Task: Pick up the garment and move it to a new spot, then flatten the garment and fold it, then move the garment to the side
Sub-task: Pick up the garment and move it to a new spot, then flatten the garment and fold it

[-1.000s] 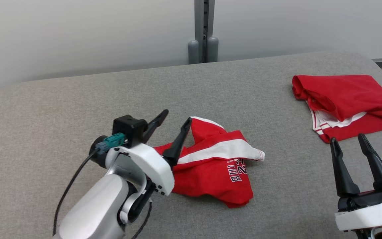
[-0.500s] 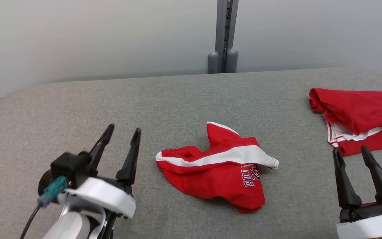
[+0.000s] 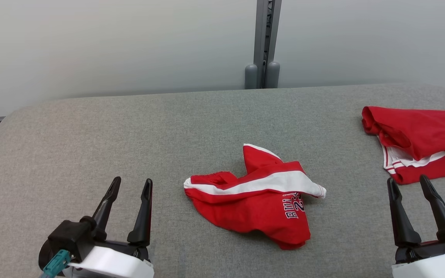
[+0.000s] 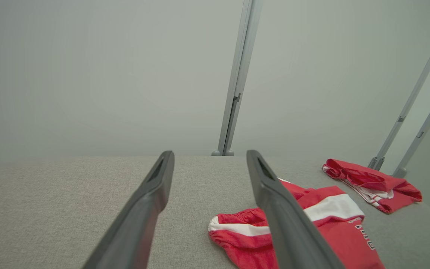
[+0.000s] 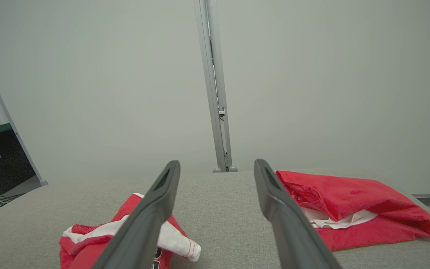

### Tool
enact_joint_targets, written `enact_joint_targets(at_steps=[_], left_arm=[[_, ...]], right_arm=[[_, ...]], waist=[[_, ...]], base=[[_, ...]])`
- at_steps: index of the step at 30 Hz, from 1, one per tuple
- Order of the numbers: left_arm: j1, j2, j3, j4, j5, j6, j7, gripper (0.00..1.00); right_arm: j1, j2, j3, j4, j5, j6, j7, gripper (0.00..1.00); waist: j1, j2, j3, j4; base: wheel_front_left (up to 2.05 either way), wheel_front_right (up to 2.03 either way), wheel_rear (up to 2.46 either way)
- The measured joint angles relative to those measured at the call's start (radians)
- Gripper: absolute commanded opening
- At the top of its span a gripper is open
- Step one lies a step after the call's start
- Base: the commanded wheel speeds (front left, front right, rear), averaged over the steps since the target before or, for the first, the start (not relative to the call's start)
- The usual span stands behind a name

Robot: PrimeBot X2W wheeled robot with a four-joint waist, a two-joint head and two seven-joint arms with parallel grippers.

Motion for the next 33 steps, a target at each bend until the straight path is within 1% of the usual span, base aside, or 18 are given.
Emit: enact_joint_targets(at_steps=[18, 23, 33], left_arm=[[-0.008, -0.002, -0.002, 0.003, 0.001, 0.002, -0.003, 1.00], [-0.007, -0.010, 0.004, 0.017, -0.001, 0.011, -0.011, 1.00], [0.001, -0.030, 0.018, 0.043, -0.002, 0.012, -0.023, 1.00]], right_arm=[[0.003, -0.003, -0.003, -0.003, 0.000, 0.000, 0.005, 1.00], [0.003, -0.003, -0.006, -0.004, 0.000, 0.000, 0.005, 1.00], [0.007, -0.001, -0.010, -0.003, 0.000, 0.000, 0.009, 1.00]], waist=[[0.0000, 0.0000, 0.002, -0.008], [0.0000, 0.0000, 0.004, -0.004], [0.0000, 0.0000, -0.001, 0.007]], base=[[0.00, 0.00, 0.00], [0.00, 0.00, 0.00], [0.00, 0.00, 0.00]])
